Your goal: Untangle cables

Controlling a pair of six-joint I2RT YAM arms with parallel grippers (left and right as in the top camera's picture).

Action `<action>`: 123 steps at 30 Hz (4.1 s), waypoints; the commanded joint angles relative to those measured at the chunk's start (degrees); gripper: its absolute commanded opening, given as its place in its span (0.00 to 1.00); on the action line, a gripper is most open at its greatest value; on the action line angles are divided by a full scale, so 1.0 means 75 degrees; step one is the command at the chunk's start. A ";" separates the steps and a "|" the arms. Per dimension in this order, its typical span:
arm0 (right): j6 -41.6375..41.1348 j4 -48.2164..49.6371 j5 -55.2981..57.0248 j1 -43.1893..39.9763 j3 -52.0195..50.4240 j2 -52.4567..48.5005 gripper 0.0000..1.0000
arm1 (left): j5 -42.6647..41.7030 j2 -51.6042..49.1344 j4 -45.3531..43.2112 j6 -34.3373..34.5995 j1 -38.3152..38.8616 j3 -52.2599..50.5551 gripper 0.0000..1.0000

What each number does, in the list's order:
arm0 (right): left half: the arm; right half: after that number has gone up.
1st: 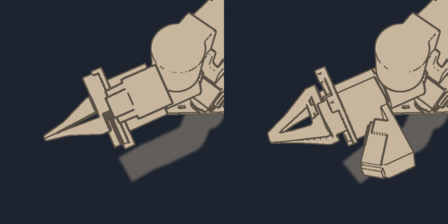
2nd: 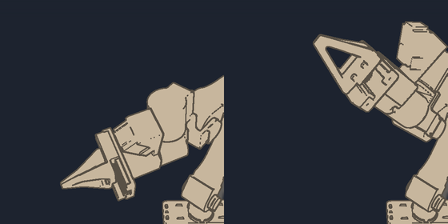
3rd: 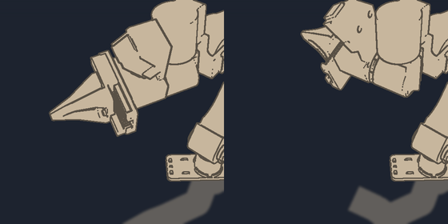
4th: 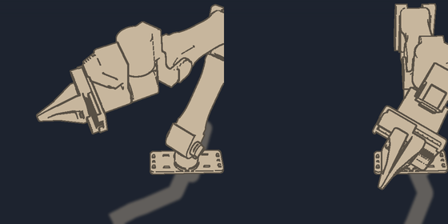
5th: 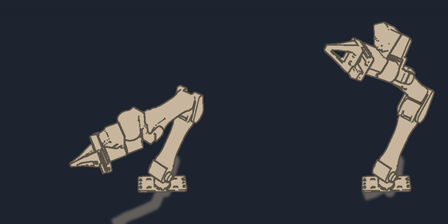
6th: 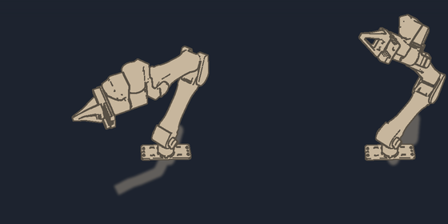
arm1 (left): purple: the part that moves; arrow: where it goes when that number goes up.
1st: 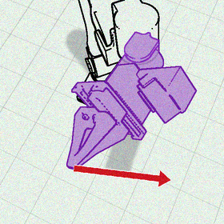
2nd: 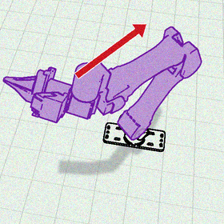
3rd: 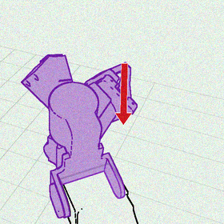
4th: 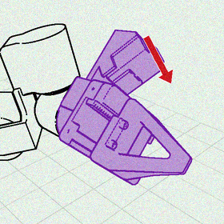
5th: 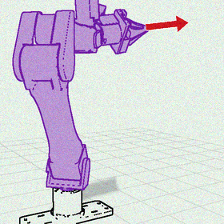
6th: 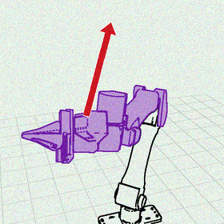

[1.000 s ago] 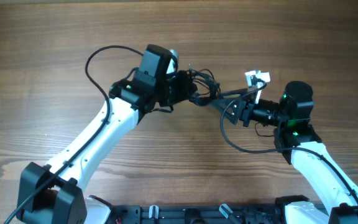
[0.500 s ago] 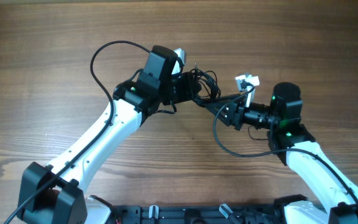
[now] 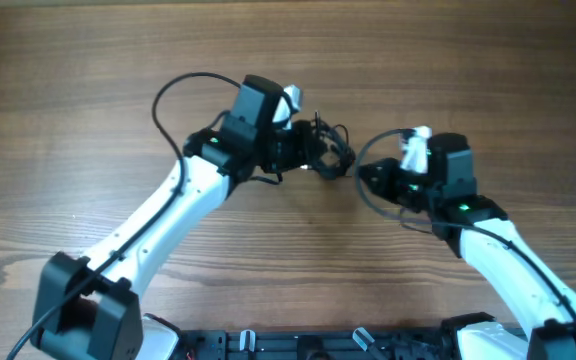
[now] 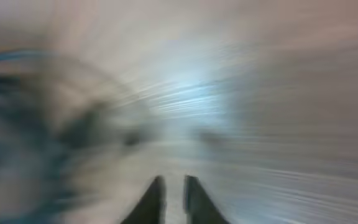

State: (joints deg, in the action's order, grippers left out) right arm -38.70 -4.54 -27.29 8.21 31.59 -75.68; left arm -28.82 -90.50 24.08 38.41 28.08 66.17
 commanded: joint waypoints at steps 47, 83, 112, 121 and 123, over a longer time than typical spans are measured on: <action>0.3179 0.2707 -0.5301 -0.0737 -0.0265 -0.0233 0.33 | -0.2273 0.0323 0.0699 -0.6266 0.0090 0.0210 0.06; 0.0737 0.2847 -0.3564 -0.0740 -0.0265 -0.0233 0.04 | 0.2430 -0.0379 0.0554 0.2541 -0.0029 0.0204 0.52; -0.3730 0.3844 -0.4750 -0.0740 -0.0265 -0.0233 0.04 | 0.2862 -0.0434 -0.0312 0.5429 0.0490 0.0192 0.33; -0.3783 0.4351 -0.4747 -0.0740 -0.0265 -0.0233 0.04 | 0.3089 -0.0452 0.0198 0.5307 0.0484 0.0169 0.61; -0.2926 0.5345 -0.5059 -0.0740 -0.0265 -0.0233 0.04 | 0.3147 -0.0417 0.0221 0.4628 0.0169 0.0172 0.70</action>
State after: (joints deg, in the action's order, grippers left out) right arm -66.59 30.09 -61.69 2.79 29.23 -77.08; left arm -7.27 -92.84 25.71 78.70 31.59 66.78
